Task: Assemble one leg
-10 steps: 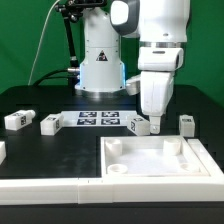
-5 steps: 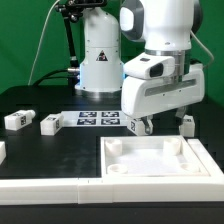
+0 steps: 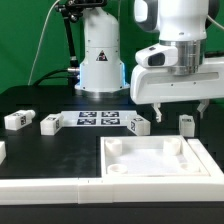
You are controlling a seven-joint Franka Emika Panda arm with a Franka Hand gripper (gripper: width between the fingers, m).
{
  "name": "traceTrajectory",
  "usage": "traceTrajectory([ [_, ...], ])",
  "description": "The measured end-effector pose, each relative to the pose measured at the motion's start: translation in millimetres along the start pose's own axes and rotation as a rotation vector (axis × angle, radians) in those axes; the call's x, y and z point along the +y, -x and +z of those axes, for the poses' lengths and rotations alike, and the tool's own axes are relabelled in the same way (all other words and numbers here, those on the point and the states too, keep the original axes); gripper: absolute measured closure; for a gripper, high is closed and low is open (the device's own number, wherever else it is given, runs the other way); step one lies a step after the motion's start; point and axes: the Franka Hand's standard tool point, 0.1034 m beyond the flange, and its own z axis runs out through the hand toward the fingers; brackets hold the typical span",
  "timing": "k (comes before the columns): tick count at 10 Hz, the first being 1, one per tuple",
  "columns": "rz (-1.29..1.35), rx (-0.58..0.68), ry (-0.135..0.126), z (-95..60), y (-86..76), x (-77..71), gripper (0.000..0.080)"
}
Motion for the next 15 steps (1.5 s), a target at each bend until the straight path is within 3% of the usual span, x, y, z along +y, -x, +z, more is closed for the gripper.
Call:
traceTrajectory([
  [5,-0.016,-0.012,0.002,0.9,1.2,-0.5,0.0150],
  [7,0.024,-0.202,0.045,1.2,18.1,-4.7,0.0150],
  [8,0.038,-0.253,0.049,2.7,20.8,-10.9,0.0150],
  [11,0.052,-0.519,0.087,5.2,36.1,-11.8,0.0150],
  [13,0.057,-0.632,0.101,10.1,33.3,-11.3,0.0150],
  [14,0.059,-0.724,0.113,9.9,40.4,-8.7,0.0150],
  [15,0.070,-0.797,0.111,12.7,43.6,-11.4,0.0150],
])
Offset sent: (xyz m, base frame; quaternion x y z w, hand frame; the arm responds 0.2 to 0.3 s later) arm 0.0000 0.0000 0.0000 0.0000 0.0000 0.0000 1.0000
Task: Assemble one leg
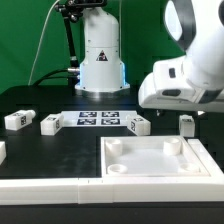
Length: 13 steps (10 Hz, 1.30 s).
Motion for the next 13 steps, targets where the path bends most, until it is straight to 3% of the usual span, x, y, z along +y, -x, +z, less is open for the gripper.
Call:
traceTrajectory([
  [1,0.001,-0.065,-0.009,4.8,-1.1,-5.5,0.0150],
  [2,-0.004,-0.022,-0.020,3.9,-9.0,-11.3,0.0150],
  [4,-0.004,-0.014,-0.037,10.8,-8.1,-17.7,0.0150],
  [8,-0.008,-0.027,-0.027,27.1,-8.4,-19.7,0.0150],
  [10,-0.008,-0.029,-0.025,28.0,-7.8,-19.8,0.0150],
  [12,-0.008,-0.031,-0.025,28.1,-7.4,-19.6,0.0407],
  [13,-0.008,-0.031,-0.025,28.0,-7.4,-19.6,0.0407],
])
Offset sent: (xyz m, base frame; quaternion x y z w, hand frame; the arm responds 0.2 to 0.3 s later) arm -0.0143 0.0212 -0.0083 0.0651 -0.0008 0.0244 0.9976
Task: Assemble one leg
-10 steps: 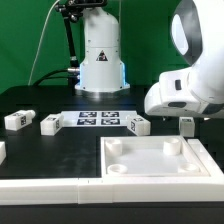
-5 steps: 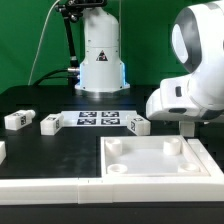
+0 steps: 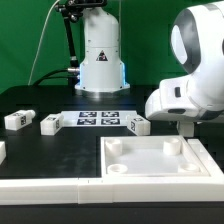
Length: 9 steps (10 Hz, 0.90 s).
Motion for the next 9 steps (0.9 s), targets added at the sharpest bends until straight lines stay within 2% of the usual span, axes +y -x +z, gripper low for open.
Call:
traceTrajectory([
  [1,0.000,0.000,0.000,0.0,0.0,0.0,0.0515],
  [7,-0.005,-0.001,0.001,-2.4,1.2,1.6,0.0515],
  [9,-0.047,-0.014,-0.001,-30.6,21.5,16.0,0.0514],
])
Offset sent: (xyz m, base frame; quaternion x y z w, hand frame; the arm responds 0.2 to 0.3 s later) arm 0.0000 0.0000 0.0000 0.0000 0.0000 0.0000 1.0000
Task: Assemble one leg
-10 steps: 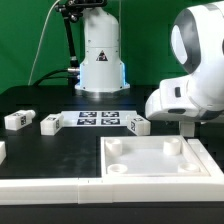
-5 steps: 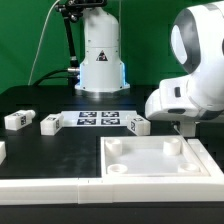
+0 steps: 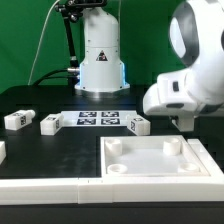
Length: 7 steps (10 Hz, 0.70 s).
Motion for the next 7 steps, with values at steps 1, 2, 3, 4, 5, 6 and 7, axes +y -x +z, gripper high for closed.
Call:
traceTrajectory([
  [1,0.003,0.005,-0.002,-16.7,10.7,6.2,0.0514],
  [2,0.002,0.038,-0.007,-32.9,17.9,8.8,0.0514],
  [3,0.002,0.048,-0.009,-37.4,20.6,9.0,0.0514],
  [4,0.002,0.056,-0.010,-34.9,17.1,8.1,0.0514],
  [5,0.001,0.134,-0.022,-38.9,9.4,5.5,0.0514],
  [6,0.001,0.216,-0.029,-40.4,10.7,5.2,0.0514],
  [7,0.000,0.313,-0.040,-43.4,6.8,4.0,0.0512],
])
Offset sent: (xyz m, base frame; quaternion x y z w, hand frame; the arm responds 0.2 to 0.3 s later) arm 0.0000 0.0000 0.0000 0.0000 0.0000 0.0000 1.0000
